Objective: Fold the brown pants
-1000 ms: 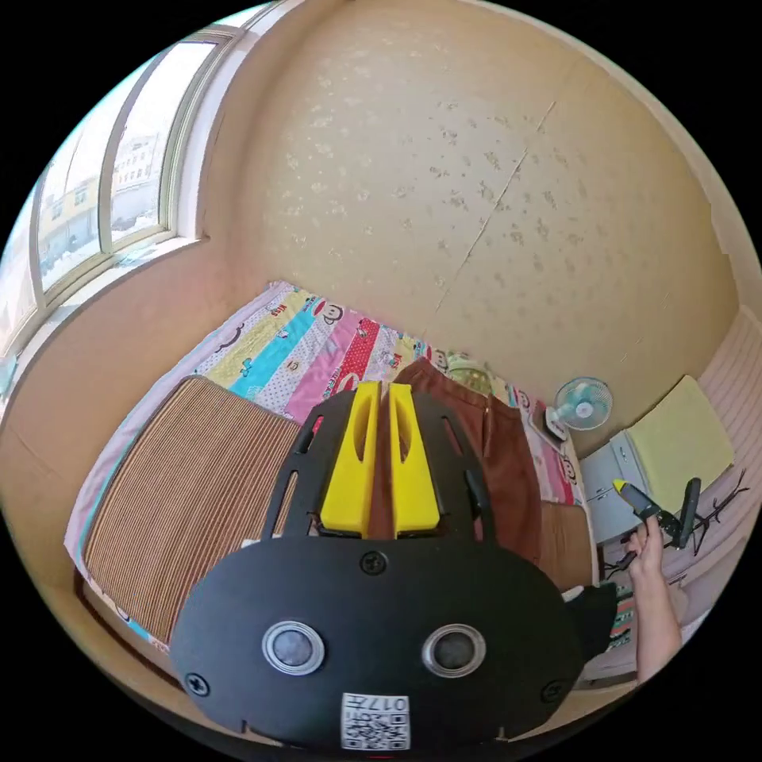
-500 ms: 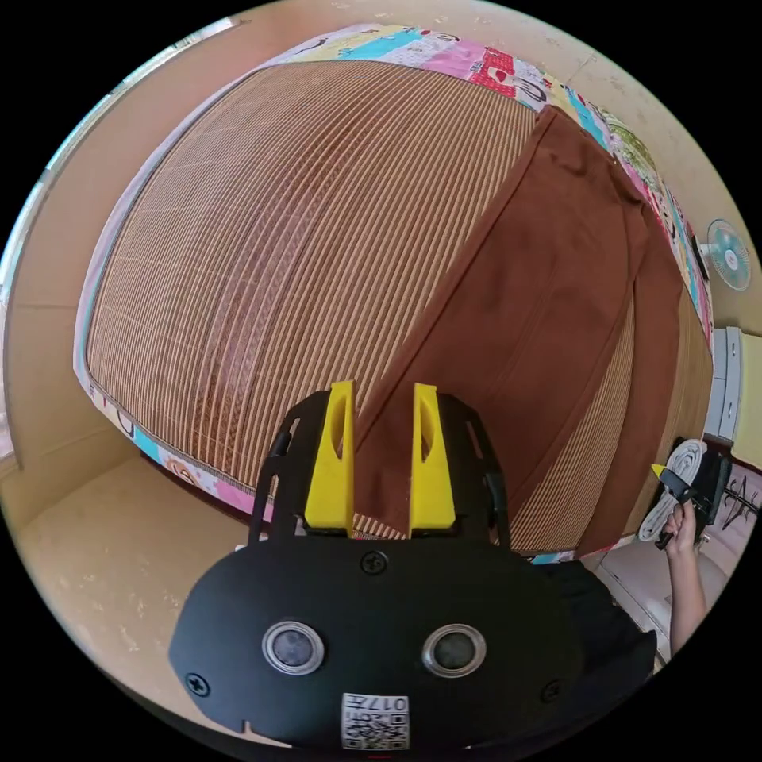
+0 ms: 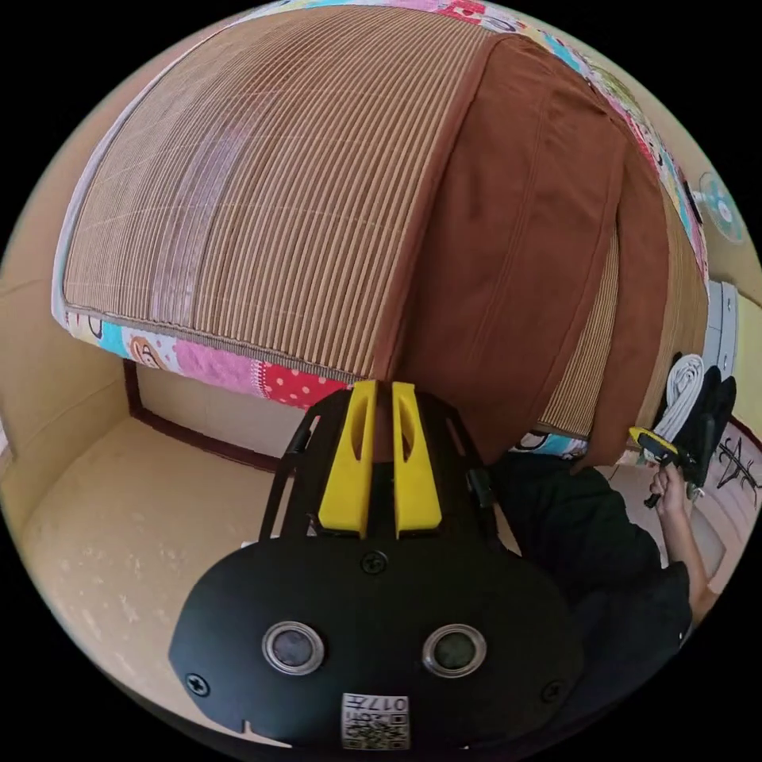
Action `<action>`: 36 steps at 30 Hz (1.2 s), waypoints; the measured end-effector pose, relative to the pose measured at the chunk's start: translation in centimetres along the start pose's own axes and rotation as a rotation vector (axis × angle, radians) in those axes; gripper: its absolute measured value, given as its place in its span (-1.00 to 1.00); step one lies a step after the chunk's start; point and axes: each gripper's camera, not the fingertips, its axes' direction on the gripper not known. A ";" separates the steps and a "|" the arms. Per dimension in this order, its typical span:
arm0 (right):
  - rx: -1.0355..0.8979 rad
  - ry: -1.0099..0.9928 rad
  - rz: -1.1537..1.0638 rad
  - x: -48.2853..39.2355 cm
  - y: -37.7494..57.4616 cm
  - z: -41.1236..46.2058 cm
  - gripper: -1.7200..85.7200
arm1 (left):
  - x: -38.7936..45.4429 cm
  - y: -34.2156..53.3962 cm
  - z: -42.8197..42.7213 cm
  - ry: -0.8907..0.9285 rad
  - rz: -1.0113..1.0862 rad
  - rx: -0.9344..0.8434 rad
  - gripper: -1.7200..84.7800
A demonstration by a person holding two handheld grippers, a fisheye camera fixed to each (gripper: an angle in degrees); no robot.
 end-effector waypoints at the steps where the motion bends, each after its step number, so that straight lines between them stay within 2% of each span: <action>1: 0.046 -0.004 0.109 2.4 1.2 -1.5 -0.81 | -1.4 0.0 -0.6 -0.009 -0.064 0.016 -0.88; 4: 0.094 0.003 0.290 7.2 4.1 -3.2 -0.73 | -4.0 0.2 -2.2 0.020 -0.146 0.073 -0.87; 7: 0.067 -0.139 0.272 9.9 5.3 -2.4 -0.73 | -3.6 -0.4 -3.4 0.055 -0.089 0.109 -0.87; 9: 0.079 -0.112 0.270 10.9 5.8 -3.3 -0.78 | -2.1 -1.1 -3.7 0.115 0.002 0.115 -0.87; 10: 0.068 -0.106 0.247 11.5 6.1 -4.2 -0.84 | -0.7 -1.5 -3.7 0.185 0.084 0.107 -0.87; 12: 0.013 -0.222 0.186 12.0 6.4 -5.2 -0.89 | 1.8 -2.3 -3.1 0.270 0.193 0.062 -0.87; 17: 0.181 -0.583 -0.054 8.9 9.7 -13.2 -0.93 | 10.0 -2.6 -4.5 0.473 0.450 0.022 -0.78; 20: 0.232 -0.647 -0.218 5.4 9.9 -17.5 -0.93 | 14.6 -2.4 -6.8 0.585 0.563 -0.004 -0.65; 23: 0.186 -0.671 -0.384 2.0 8.1 -19.3 -0.93 | 17.4 -2.1 -8.4 0.620 0.645 -0.045 -0.62; 25: 0.124 -0.696 -0.472 0.5 6.6 -19.6 -0.93 | 18.4 -2.0 -7.6 0.522 0.699 -0.106 -0.77; 27: -0.004 -0.662 -0.573 0.0 4.9 -19.3 -0.92 | 17.8 -1.7 -6.9 0.405 0.700 -0.098 -0.91; 28: -0.128 -0.625 -0.661 0.2 3.8 -18.9 -0.91 | 16.9 -1.3 -6.6 0.387 0.714 -0.081 -0.93; 29: -0.273 -0.586 -0.739 1.1 2.4 -18.5 -0.89 | 16.3 -1.2 -6.6 0.387 0.712 -0.069 -0.94; 31: -0.397 -0.482 -0.775 3.7 -0.7 -18.7 -0.84 | 13.4 -1.1 -6.4 0.426 0.667 -0.049 -0.96; 33: -0.373 -0.342 -0.705 7.6 -5.6 -19.9 -0.77 | 11.0 -1.3 -6.1 0.503 0.612 -0.057 -0.97; 36: -0.082 -0.365 -0.448 15.3 -16.8 -25.2 -0.66 | 7.3 -1.5 -5.6 0.594 0.494 -0.048 -0.97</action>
